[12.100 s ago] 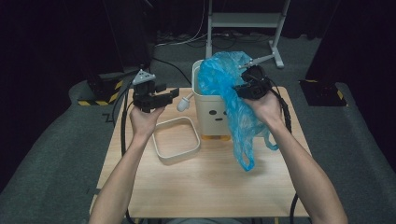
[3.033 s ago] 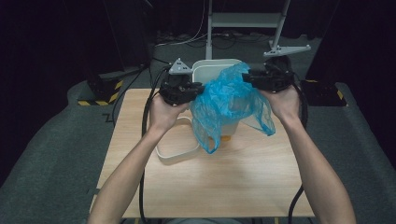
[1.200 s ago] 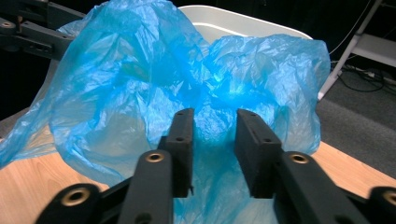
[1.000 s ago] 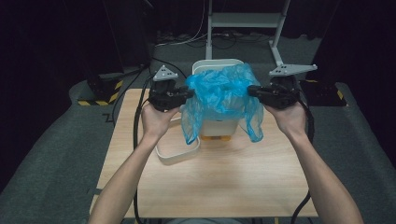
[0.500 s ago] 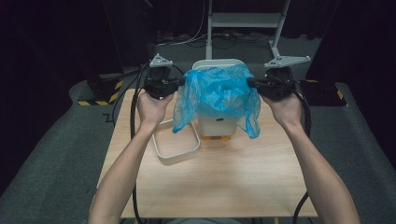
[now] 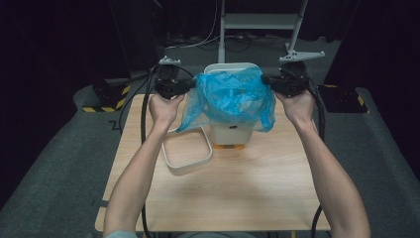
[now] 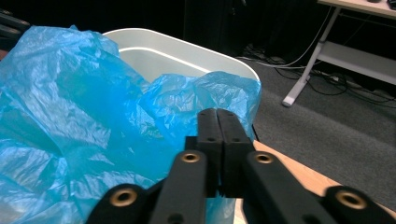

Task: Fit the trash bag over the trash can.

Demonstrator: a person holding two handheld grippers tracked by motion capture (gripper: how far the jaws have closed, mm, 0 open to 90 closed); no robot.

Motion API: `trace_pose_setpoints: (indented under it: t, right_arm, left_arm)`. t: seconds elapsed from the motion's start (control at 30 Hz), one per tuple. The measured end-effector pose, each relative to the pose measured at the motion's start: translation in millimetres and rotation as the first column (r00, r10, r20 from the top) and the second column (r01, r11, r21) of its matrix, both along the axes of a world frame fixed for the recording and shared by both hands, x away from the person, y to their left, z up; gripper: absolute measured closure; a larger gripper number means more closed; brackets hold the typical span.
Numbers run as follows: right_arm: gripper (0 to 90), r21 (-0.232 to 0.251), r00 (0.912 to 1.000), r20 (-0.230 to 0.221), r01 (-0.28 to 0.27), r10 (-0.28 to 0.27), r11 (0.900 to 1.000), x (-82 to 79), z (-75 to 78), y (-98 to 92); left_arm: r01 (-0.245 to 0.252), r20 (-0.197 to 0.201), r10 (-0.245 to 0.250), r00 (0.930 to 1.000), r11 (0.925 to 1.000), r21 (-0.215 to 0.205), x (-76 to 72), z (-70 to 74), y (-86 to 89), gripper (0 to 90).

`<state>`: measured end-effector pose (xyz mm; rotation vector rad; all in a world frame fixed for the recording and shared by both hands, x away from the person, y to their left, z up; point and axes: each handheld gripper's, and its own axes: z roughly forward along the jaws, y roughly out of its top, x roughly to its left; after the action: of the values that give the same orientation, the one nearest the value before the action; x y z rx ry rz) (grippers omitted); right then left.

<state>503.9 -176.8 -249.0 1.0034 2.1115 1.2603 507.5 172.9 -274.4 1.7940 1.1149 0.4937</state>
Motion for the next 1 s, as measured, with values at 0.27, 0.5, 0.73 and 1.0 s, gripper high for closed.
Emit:
trace_pose_setpoints:
  t: [0.27,0.5,0.73,1.0]
  right_arm:
    - [66.8,0.019,0.9993,0.037,0.009,-0.01,1.0,-24.4,11.5,-10.0]
    - [65.5,0.012,0.9968,0.07,-0.04,0.039,0.999,-45.0,19.0,-8.0]
    - [62.5,-0.003,0.9955,0.036,-0.088,0.088,0.996,-52.8,17.3,1.6]
    - [68.9,-0.033,0.9934,-0.014,-0.114,0.114,0.993,-44.5,-0.7,4.9]
  left_arm:
    - [0.018,0.098,-0.02,0.995,0.9996,0.023,-39.2,26.4,6.4,46.5]
    - [0.099,0.112,-0.106,0.988,0.9925,0.071,-63.0,35.2,-9.1,42.2]
    - [0.139,0.068,-0.148,0.9866,0.9827,0.122,-63.8,24.6,-28.3,43.7]
    - [0.159,0.065,-0.165,0.9841,0.9827,0.095,-63.2,17.4,-28.4,60.1]
